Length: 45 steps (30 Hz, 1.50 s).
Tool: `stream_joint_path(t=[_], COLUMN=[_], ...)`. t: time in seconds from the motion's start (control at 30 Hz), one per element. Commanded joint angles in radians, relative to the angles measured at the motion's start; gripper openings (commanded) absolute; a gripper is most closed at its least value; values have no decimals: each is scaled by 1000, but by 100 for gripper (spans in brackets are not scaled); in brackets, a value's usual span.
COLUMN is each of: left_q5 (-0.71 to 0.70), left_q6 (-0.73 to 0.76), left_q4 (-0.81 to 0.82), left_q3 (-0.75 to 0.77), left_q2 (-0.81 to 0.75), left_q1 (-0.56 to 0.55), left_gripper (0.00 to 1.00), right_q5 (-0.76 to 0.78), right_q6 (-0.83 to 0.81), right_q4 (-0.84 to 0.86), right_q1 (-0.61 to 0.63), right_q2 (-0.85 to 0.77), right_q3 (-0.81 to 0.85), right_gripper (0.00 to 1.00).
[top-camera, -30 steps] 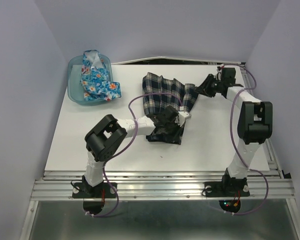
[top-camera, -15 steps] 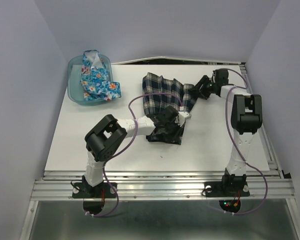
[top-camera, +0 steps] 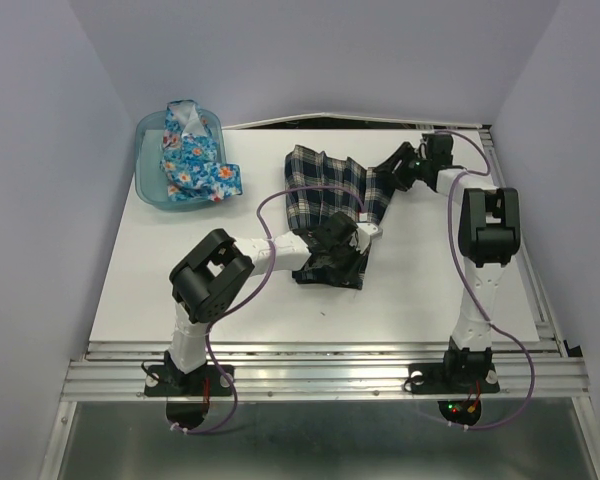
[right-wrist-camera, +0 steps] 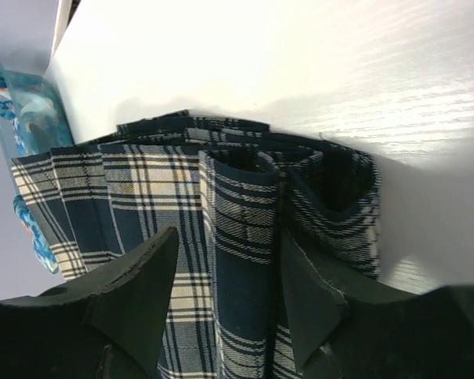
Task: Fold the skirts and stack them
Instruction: Fold the skirt
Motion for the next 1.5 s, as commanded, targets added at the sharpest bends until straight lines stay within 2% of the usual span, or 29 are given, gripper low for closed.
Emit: stream_joint_path(t=[0.0, 0.1, 0.13, 0.17, 0.23, 0.37, 0.53, 0.73, 1.0, 1.13, 1.3, 1.4, 1.47], left_q5=[4, 4, 4, 2, -1, -8, -8, -10, -11, -11, 18, 21, 21], left_q6=[-6, -7, -7, -7, -9, -12, -13, -13, -6, -6, -3, 7, 13], left_q4=[-90, -90, -90, -90, -90, -85, -88, -82, -88, -84, -87, -90, -88], left_q3=[-37, -37, -37, -38, -40, -47, -43, -53, -66, -75, -76, -80, -83], left_q2=[17, 19, 19, 20, 19, 22, 26, 20, 2, -4, -9, -21, -35], left_q1=[-16, -14, -14, -16, -14, -14, -14, -14, -14, -14, -16, -19, -19], left_gripper=[16, 16, 16, 16, 16, 15, 15, 15, 15, 15, 15, 16, 17], right_q5=[1, -1, -2, -4, 1, 28, 157, 277, 422, 493, 478, 484, 461], right_q6=[-1, -7, -12, -9, -10, -35, -88, -160, -217, -239, -271, -309, -326], right_q4=[10, -2, -17, -22, -22, -22, -86, -132, -145, -131, -88, -141, -193], right_q1=[14, 14, 14, 14, 14, 14, 14, 4, -5, -5, -5, -5, -5], right_q2=[1, 21, 22, 19, -14, -108, -232, -300, -216, -133, -19, 11, 13], right_q3=[80, 111, 120, 123, 111, 71, 15, -74, -125, -85, 2, 71, 129], right_gripper=[58, 44, 25, 15, 1, 1, 1, 1, 1, 1, 1, 1, 25])
